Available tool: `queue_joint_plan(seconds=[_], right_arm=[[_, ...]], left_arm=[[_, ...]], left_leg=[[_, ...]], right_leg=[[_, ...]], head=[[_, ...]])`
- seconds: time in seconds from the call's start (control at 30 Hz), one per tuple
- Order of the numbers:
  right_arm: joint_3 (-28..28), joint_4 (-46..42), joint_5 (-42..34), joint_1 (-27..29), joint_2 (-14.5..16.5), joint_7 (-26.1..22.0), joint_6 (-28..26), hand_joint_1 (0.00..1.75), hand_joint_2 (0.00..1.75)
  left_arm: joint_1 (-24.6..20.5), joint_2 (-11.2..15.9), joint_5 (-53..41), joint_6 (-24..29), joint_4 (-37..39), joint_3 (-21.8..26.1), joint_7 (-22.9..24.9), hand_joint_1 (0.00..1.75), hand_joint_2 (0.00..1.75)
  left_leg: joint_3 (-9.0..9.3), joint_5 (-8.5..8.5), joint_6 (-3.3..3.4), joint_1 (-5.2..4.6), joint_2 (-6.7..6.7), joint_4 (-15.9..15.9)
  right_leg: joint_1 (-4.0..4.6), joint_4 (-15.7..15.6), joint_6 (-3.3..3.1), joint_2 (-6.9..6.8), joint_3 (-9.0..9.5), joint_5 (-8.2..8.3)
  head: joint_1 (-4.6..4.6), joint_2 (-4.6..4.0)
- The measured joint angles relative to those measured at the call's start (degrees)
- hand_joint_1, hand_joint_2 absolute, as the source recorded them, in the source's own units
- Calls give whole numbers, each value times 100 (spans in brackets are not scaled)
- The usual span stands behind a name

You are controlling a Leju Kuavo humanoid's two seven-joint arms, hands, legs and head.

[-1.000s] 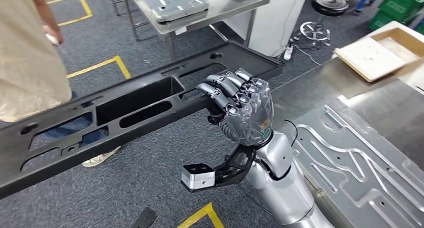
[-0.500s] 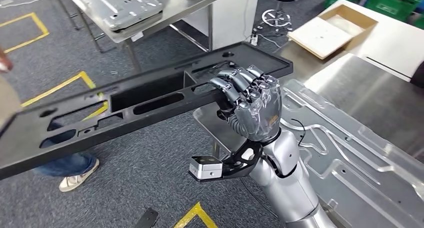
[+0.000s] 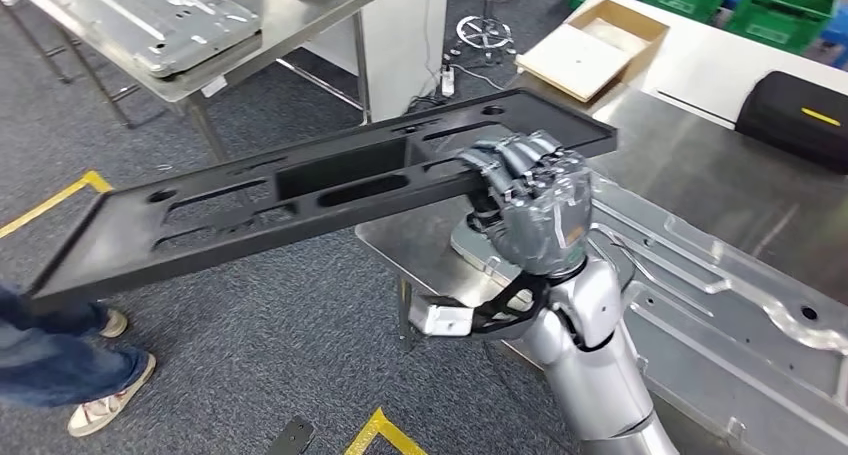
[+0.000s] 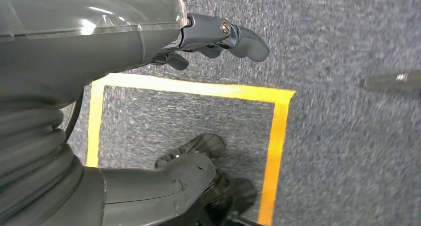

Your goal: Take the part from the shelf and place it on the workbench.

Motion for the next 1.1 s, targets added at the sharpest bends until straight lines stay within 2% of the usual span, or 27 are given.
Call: queue_joint_plan(seconds=[0.03, 0.07, 0.1, 0.13, 0.2, 0.23, 0.3, 0.33, 0.37, 0.43, 0.5, 0.53, 0.57, 0.6, 0.67, 0.7, 0.73, 0.77, 0.8, 0.83, 0.9, 0.93, 0.97, 1.0, 1.03, 1.07, 1.1], right_arm=[[-120, 23, -12, 33, -9, -56, 1, 175, 175], [-207, 44, -15, 58, -15, -88, 1, 175, 175], [-272, 60, -15, 73, -21, -109, 1, 175, 175], [-315, 70, -15, 78, -26, -123, 1, 175, 175], [-374, 81, -15, 78, -29, -135, 1, 175, 175], [-400, 87, -15, 81, -31, -137, 1, 175, 175], [-447, 98, -15, 90, -37, -137, 1, 175, 175], [-465, 102, -15, 94, -40, -139, 1, 175, 175], [-477, 104, -15, 96, -40, -139, 1, 175, 175], [-485, 115, -15, 97, -39, -139, 1, 175, 175], [-486, 135, -15, 110, -38, -139, 1, 175, 175], [-487, 147, -14, 119, -38, -140, 1, 175, 175], [-488, 156, -14, 127, -38, -141, 1, 175, 175], [-489, 161, -14, 132, -38, -142, 1, 175, 175], [-490, 165, -14, 130, -38, -142, 1, 175, 175], [-491, 167, -14, 128, -37, -141, 1, 175, 175], [-491, 170, -14, 128, -37, -141, 1, 175, 175], [-496, 173, -13, 131, -37, -141, 1, 175, 175], [-504, 174, -9, 136, -38, -140, 1, 175, 175], [-516, 175, -3, 143, -40, -138, 1, 175, 175], [-544, 176, 12, 135, -43, -130, -1, 175, 175], [-559, 178, 10, 133, -44, -129, -1, 175, 175], [-580, 182, 4, 131, -44, -132, -1, 175, 175], [-611, 191, -4, 140, -45, -142, -1, 175, 175], [-655, 203, -11, 153, -45, -161, 0, 175, 175], [-710, 217, -15, 163, -46, -186, 1, 175, 175], [-772, 230, -15, 169, -46, -213, 1, 175, 175]], left_arm=[[13, 0, -8, -1, 0, -2, -3, 0, 175], [17, -2, -9, -1, 0, -4, -5, 0, 175], [16, -6, -10, -1, 0, -7, -7, 0, 175], [13, -10, -10, -1, 0, -10, -8, 0, 175], [6, -14, -11, -1, 0, -19, -8, 0, 175], [4, -14, -11, -1, 0, -23, -8, 0, 175], [-5, -15, -11, -1, 0, -31, -8, 0, 175], [-12, -15, -11, -1, 0, -33, -9, 0, 175], [-18, -16, -11, -1, 0, -34, -9, 0, 175], [-14, -16, -11, -1, 0, -36, -10, 0, 175], [11, -16, -11, -1, 0, -36, -9, 0, 175], [22, -16, -11, -1, 0, -36, -9, 0, 175], [28, -16, -11, -1, 0, -36, -8, 0, 175], [28, -14, -11, -1, 0, -36, -9, 0, 175], [25, -8, -10, -1, 0, -36, -10, 0, 175], [22, -4, -9, -1, 0, -36, -10, 0, 175], [22, -2, -9, -1, 0, -36, -10, 0, 175], [21, -1, -9, -1, 0, -36, -9, 0, 175], [17, -3, -9, -1, 0, -36, -9, 0, 175], [12, -9, -10, -2, 0, -38, -10, 0, 175], [-9, -23, -14, -3, 0, -42, -16, 0, 175], [-12, -27, -18, -6, 0, -44, -20, 0, 175], [-8, -28, -23, -9, 0, -44, -25, 0, 175], [0, -26, -31, -13, 0, -44, -32, 0, 175], [8, -25, -42, -19, 0, -45, -40, 0, 175], [11, -24, -54, -25, 0, -48, -54, 0, 175], [10, -25, -64, -33, 0, -54, -72, 0, 175]], left_leg=[[-1, -8, -2, -2, 75, 5], [1, -20, -9, -2, 149, 15], [8, -39, -21, -2, 220, 27], [18, -61, -39, -6, 286, 41], [37, -111, -93, -39, 395, 70], [47, -129, -122, -58, 447, 75], [72, -158, -184, -71, 536, 69], [74, -202, -218, -63, 492, 100], [38, -299, -246, -50, 385, 214], [-201, -646, -280, -29, 86, 786], [-543, -939, -291, -26, -44, 1507], [-636, -938, -290, -26, -61, 1671], [-633, -821, -283, -26, -70, 1620], [-531, -609, -268, -24, -103, 1353], [-229, -213, -230, -8, -323, 599], [-119, -123, -218, 0, -436, 337], [-68, -106, -209, -1, -511, 208], [-52, -121, -202, -8, -514, 181], [-43, -111, -180, -5, -458, 160], [-34, -90, -148, 1, -392, 134], [-13, -49, -71, 24, -253, 77], [-8, -42, -47, 16, -181, 66], [-10, -42, -31, 9, -110, 64], [-14, -44, -24, 2, -34, 64], [-16, -49, -23, -1, 44, 65], [-17, -54, -24, -2, 119, 67], [-12, -63, -31, -2, 187, 69]], right_leg=[[-11, 112, 11, -32, -58, 12], [-18, 5, 14, -63, -3, 126], [-19, -307, 8, -123, 163, 314], [-8, -713, -7, -242, 373, 476], [43, -1291, -68, -432, 669, 648], [69, -1385, -97, -459, 706, 644], [76, -1394, -154, -332, 697, 652], [60, -1410, -181, -270, 701, 661], [39, -1426, -215, -212, 707, 674], [12, -1445, -266, -93, 714, 689], [15, -1440, -285, 49, 711, 690], [18, -1434, -286, 129, 711, 691], [19, -1424, -285, 213, 712, 690], [19, -1410, -282, 297, 714, 688], [21, -1368, -257, 447, 701, 678], [19, -1348, -233, 516, 678, 679], [11, -1337, -201, 578, 650, 689], [3, -1338, -164, 640, 625, 706], [-5, -1350, -124, 704, 607, 727], [-3, -1342, -93, 684, 596, 725], [23, -1100, -50, 413, 482, 561], [23, -815, -37, 216, 351, 395], [18, -456, -22, 76, 179, 212], [6, -113, -6, 6, 14, 73], [-6, 99, 5, -29, -86, 21], [-14, 119, 10, -55, -89, 69], [-18, -80, 8, -91, 26, 210]], head=[[-1, 0], [0, 0], [0, 0], [0, 0], [-2, 0], [-3, 0], [-3, 0], [-3, 0], [-4, 0], [-5, 0], [-5, 0], [-5, 0], [-5, 0], [-5, 0], [-4, 0], [-4, 0], [-3, 0], [-4, 0], [-4, 0], [-3, 0], [22, 0], [33, 0], [44, 0], [42, 0], [42, 0], [43, 0], [43, 0]])
